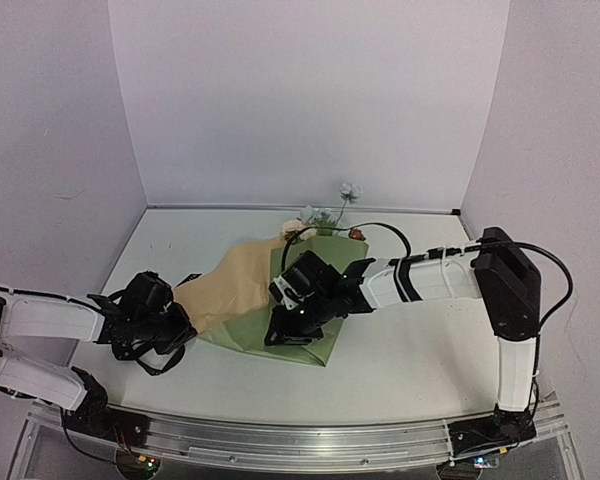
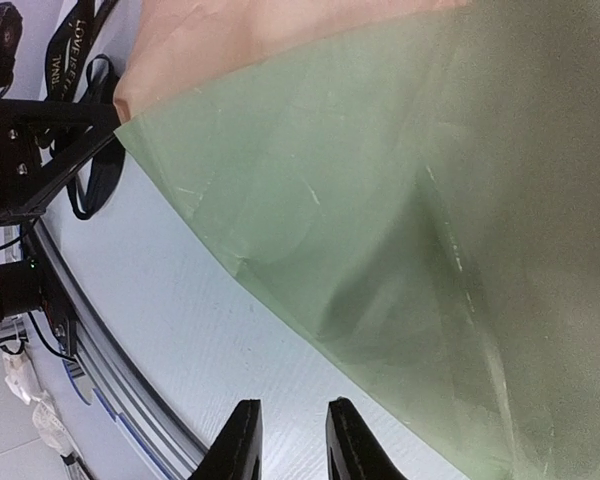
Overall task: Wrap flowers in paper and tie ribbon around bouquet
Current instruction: Pick up the two-thirds-folded wrapping paper from the center of the board, then fold the 2/3-folded wrapping paper at the center of the board.
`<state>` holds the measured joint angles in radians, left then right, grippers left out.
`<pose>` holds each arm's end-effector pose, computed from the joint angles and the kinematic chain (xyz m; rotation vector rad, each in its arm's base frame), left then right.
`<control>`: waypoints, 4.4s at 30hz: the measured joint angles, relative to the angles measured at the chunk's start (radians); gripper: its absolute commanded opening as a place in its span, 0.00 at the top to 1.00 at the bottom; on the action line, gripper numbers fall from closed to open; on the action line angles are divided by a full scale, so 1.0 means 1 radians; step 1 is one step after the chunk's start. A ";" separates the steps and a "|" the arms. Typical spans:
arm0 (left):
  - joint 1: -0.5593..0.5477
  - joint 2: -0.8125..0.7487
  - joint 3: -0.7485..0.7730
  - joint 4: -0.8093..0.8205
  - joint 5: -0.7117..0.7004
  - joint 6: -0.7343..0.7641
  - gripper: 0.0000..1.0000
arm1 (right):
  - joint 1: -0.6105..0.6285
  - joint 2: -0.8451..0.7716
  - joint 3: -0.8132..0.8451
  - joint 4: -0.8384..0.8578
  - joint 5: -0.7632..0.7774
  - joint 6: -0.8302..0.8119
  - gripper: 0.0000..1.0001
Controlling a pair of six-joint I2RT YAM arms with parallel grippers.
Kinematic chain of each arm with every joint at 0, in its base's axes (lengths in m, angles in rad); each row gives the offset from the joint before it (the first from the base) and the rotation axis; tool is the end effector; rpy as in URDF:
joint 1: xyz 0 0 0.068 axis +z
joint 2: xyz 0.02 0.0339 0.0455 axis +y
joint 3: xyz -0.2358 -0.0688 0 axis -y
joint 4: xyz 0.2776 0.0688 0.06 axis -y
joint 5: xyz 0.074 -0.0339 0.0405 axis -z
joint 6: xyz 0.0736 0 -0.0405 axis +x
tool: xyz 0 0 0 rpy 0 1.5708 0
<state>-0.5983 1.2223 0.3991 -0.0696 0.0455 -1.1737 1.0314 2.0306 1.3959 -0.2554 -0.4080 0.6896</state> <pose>0.2169 -0.1519 0.0575 -0.7300 2.5419 -0.7603 0.2178 0.4207 0.0985 -0.6735 2.7050 1.1215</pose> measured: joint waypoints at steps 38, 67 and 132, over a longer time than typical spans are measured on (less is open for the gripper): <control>-0.018 -0.142 0.040 -0.076 -0.004 0.101 1.00 | 0.048 0.105 0.108 0.012 -0.020 0.099 0.83; -0.025 -0.181 0.074 -0.115 0.010 0.136 1.00 | 0.043 0.182 0.113 0.047 0.079 0.067 0.88; -0.138 -0.113 0.250 -0.217 -0.063 0.138 0.50 | -0.323 -0.217 -0.353 0.055 0.094 0.146 0.47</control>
<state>-0.7365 1.1095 0.6496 -0.2861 -0.0179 -1.0352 0.7082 1.8137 1.0433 -0.2004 -0.3138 0.8358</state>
